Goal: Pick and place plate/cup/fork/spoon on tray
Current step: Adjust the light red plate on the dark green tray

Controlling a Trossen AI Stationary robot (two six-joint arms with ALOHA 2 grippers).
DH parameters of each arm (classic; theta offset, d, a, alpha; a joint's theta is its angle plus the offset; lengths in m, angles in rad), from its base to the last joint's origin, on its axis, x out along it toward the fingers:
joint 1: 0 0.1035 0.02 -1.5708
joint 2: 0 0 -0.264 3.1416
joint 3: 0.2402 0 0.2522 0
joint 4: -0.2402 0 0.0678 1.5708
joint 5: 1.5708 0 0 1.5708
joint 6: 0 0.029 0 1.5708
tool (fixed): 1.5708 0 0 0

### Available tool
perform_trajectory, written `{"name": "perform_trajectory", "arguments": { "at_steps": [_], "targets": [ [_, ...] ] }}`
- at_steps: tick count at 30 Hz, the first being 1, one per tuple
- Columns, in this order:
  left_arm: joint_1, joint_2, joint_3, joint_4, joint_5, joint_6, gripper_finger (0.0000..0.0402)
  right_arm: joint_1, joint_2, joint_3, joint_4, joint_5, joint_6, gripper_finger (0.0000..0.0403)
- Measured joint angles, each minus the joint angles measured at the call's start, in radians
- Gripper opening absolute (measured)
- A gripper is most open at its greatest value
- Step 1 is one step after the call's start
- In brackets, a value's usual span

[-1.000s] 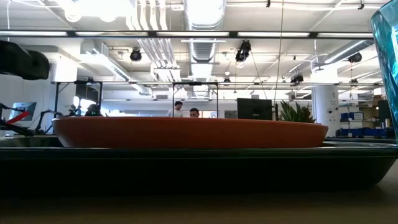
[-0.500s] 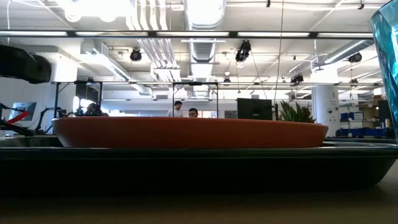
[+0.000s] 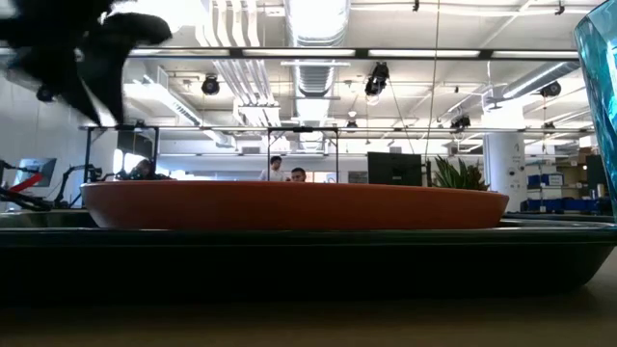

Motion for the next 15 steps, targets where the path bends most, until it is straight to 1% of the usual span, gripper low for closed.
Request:
{"name": "perform_trajectory", "arguments": {
  "at_steps": [3, 5, 8, 11, 13, 15],
  "targets": [
    [0.022, -0.121, 0.001, -0.003, -0.12, -0.246, 0.006, 0.0, 0.045, -0.001, -0.071, 0.013, 0.028, 0.0009],
    [0.026, -0.202, 0.0, -0.004, -0.223, -0.394, 0.0051, 0.0, 0.085, -0.001, -0.111, 0.014, 0.047, 0.0009],
    [0.024, -0.323, 0.0, 0.001, -0.358, -0.548, 0.0034, 0.0, 0.147, -0.001, -0.171, 0.012, 0.047, 0.0009],
    [0.022, -0.428, 0.0, 0.025, -0.438, -0.592, 0.0013, 0.0, 0.204, -0.001, -0.235, -0.013, 0.043, 0.0009],
    [0.022, -0.485, 0.0, 0.064, -0.476, -0.577, 0.0004, 0.0, 0.23, -0.002, -0.292, -0.032, 0.038, 0.0009],
    [0.021, -0.529, 0.0, 0.109, -0.495, -0.531, 0.0003, 0.0, 0.241, -0.002, -0.353, -0.041, 0.045, 0.0009]
  ]
}}
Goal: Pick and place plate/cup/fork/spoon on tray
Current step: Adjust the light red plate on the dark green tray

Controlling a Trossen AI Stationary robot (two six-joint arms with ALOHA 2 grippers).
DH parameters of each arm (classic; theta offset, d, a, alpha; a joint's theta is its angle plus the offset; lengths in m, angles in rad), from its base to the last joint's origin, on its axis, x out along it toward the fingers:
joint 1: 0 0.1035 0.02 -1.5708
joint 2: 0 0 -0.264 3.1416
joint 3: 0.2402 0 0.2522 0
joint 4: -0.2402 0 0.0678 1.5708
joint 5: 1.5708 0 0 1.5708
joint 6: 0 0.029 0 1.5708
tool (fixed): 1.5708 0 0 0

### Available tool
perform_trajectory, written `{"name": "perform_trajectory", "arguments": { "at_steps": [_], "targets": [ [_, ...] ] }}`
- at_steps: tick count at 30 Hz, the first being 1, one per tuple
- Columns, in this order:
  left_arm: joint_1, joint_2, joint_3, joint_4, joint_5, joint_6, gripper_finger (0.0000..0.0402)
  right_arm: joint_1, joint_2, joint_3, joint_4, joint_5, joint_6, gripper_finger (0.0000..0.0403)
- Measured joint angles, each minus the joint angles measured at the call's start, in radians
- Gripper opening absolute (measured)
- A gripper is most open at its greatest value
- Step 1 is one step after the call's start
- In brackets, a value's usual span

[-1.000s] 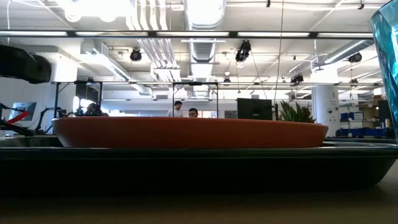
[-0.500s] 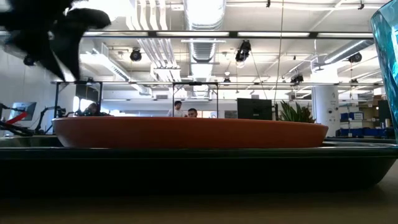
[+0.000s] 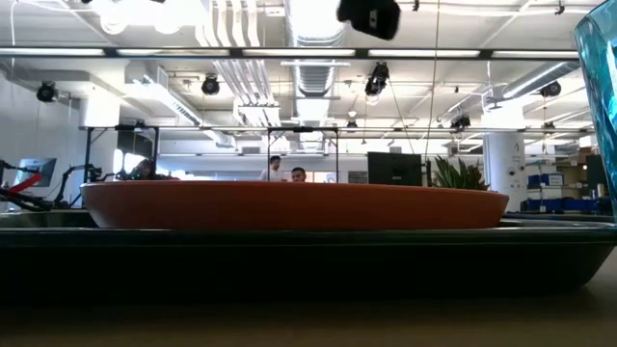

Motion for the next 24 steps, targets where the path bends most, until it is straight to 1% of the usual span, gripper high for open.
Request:
{"name": "perform_trajectory", "arguments": {
  "at_steps": [3, 6, 9, 11, 13, 15, 17, 20, 22, 24],
  "targets": [
    [0.0, -0.042, 0.0, 0.095, -0.022, 0.119, 0.0003, 0.0, -0.007, 0.003, -0.04, -0.002, 0.001, 0.0009],
    [0.0, -0.066, 0.0, 0.196, -0.044, 0.257, 0.0003, 0.0, -0.039, 0.021, -0.014, 0.001, -0.002, 0.0009],
    [0.0, -0.081, 0.0, 0.282, -0.048, 0.37, 0.0003, 0.0, -0.081, 0.052, 0.065, 0.001, -0.035, 0.0009],
    [0.0, -0.084, 0.0, 0.335, -0.052, 0.429, 0.0003, 0.004, -0.111, 0.071, 0.145, -0.004, -0.084, 0.0009],
    [0.0, -0.085, -0.001, 0.401, -0.052, 0.497, 0.0003, 0.009, -0.136, 0.09, 0.224, -0.03, -0.152, 0.0009],
    [0.0, -0.081, -0.001, 0.495, -0.053, 0.582, 0.0004, 0.013, -0.153, 0.112, 0.279, -0.06, -0.199, 0.0009],
    [0.0, -0.075, -0.001, 0.607, -0.052, 0.689, 0.0004, 0.014, -0.166, 0.137, 0.298, -0.088, -0.233, 0.0009],
    [-0.001, -0.065, -0.001, 0.754, -0.052, 0.84, 0.0004, 0.013, -0.167, 0.167, 0.28, -0.087, -0.285, 0.0009],
    [-0.002, -0.06, -0.001, 0.819, -0.052, 0.902, 0.0004, 0.012, -0.163, 0.185, 0.196, -0.086, -0.285, 0.0009],
    [-0.002, -0.06, -0.001, 0.838, -0.052, 0.931, 0.0004, 0.012, -0.155, 0.182, 0.095, -0.083, -0.237, 0.0009]
  ]
}}
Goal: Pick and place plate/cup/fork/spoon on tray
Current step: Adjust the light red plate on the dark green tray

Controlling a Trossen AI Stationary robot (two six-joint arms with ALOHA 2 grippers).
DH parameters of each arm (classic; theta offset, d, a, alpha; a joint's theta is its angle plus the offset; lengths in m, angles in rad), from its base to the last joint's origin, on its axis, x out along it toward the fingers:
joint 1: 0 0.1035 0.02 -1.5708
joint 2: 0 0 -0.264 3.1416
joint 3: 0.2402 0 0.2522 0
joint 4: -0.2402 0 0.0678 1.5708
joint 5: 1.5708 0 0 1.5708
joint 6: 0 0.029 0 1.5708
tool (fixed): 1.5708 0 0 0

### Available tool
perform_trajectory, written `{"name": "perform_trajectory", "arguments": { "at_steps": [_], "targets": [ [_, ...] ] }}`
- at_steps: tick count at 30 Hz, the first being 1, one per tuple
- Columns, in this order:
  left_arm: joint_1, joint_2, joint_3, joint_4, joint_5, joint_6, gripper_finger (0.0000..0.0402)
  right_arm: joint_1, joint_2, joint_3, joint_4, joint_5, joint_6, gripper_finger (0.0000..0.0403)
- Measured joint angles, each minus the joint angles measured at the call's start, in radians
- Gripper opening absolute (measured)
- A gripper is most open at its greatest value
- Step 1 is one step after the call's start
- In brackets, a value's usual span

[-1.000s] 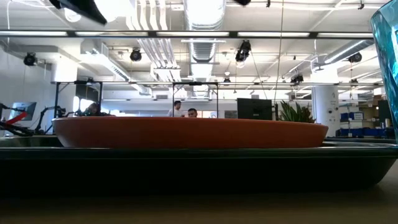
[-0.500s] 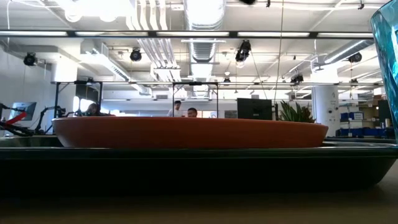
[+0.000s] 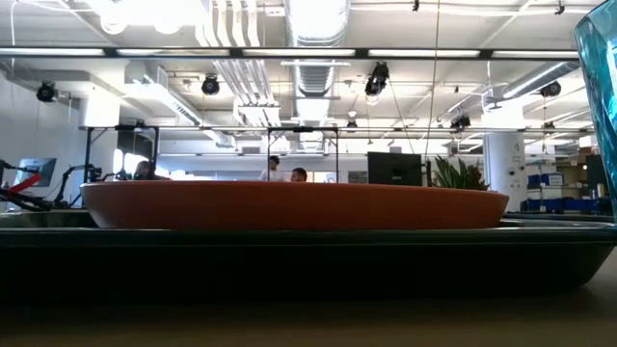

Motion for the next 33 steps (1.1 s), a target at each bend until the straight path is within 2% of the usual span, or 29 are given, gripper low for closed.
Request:
{"name": "perform_trajectory", "arguments": {
  "at_steps": [3, 7, 10, 15, 22, 33],
  "targets": [
    [0.0, 0.001, 0.0, 0.001, 0.0, 0.002, 0.0004, 0.007, 0.016, -0.046, -0.11, 0.034, 0.098, 0.0009],
    [0.0, 0.006, 0.0, 0.001, 0.0, 0.002, 0.0004, 0.014, 0.071, -0.152, -0.099, 0.061, 0.12, 0.0009],
    [0.0, 0.013, 0.0, 0.001, 0.0, 0.002, 0.0004, 0.014, 0.136, -0.202, -0.025, 0.053, 0.122, 0.0009],
    [0.0, 0.02, 0.0, 0.001, 0.0, 0.001, 0.0004, 0.015, 0.285, -0.222, 0.13, -0.031, 0.115, 0.0009],
    [0.0, 0.019, 0.0, 0.0, 0.0, 0.002, 0.0004, 0.02, 0.501, -0.114, 0.159, -0.039, 0.115, 0.0009],
    [0.0, 0.016, -0.003, -0.009, 0.001, 0.003, 0.0004, 0.05, 0.755, 0.122, 0.05, -0.039, 0.15, 0.0009]
  ]
}}
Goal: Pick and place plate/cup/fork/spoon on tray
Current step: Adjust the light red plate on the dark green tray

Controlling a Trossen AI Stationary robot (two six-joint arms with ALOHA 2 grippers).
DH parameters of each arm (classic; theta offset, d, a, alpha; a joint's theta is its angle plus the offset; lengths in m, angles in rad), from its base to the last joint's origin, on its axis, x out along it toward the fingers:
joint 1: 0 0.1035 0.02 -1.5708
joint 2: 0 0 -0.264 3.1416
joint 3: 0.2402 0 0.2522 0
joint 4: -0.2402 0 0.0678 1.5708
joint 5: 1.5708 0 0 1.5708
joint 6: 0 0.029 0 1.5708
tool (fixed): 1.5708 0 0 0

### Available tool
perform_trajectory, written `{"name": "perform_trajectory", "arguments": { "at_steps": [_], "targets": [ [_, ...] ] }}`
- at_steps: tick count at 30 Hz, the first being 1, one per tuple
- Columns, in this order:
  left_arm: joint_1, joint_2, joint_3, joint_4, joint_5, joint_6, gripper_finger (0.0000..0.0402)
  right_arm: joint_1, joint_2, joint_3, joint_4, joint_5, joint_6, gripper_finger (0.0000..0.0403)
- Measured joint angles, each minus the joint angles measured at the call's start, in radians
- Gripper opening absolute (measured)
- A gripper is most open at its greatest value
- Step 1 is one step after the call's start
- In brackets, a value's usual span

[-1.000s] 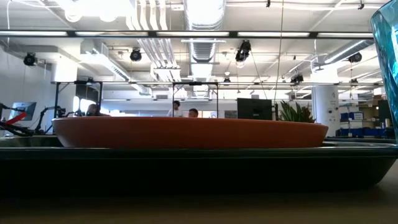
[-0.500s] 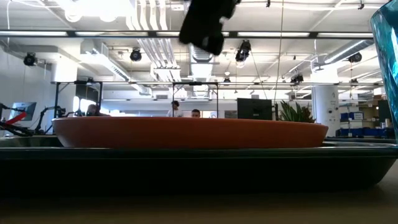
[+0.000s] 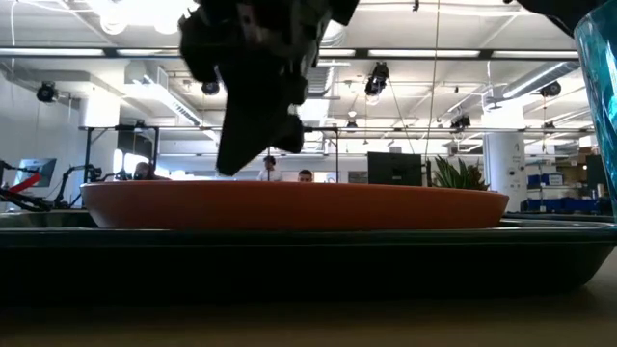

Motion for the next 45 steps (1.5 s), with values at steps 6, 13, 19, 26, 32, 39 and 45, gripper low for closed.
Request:
{"name": "perform_trajectory", "arguments": {
  "at_steps": [6, 13, 19, 26, 32, 39, 45],
  "targets": [
    [0.0, -0.005, -0.001, -0.002, 0.0, 0.0, 0.0004, 0.031, 0.072, 0.085, -0.011, 0.0, 0.026, 0.0009],
    [-0.001, -0.009, -0.004, -0.029, 0.002, 0.0, 0.0004, 0.055, 0.12, 0.126, 0.003, 0.002, 0.044, 0.0009],
    [-0.001, -0.014, -0.005, -0.029, 0.002, 0.0, 0.0004, 0.056, 0.126, 0.126, 0.029, 0.008, 0.048, 0.0009],
    [-0.002, -0.018, -0.005, -0.029, 0.002, 0.0, 0.0004, 0.025, 0.068, 0.141, -0.175, 0.133, -0.018, 0.0009],
    [-0.002, -0.018, -0.005, -0.028, 0.002, -0.001, 0.0004, -0.032, 0.011, 0.142, -0.441, 0.288, 0.0, 0.0009],
    [-0.002, -0.018, -0.005, -0.028, 0.008, -0.002, 0.0004, -0.069, 0.002, 0.107, -0.498, 0.249, -0.009, 0.0008],
    [-0.003, -0.018, -0.005, -0.028, 0.01, -0.002, 0.0004, -0.086, -0.034, 0.016, -0.496, 0.219, -0.018, 0.0008]
  ]
}}
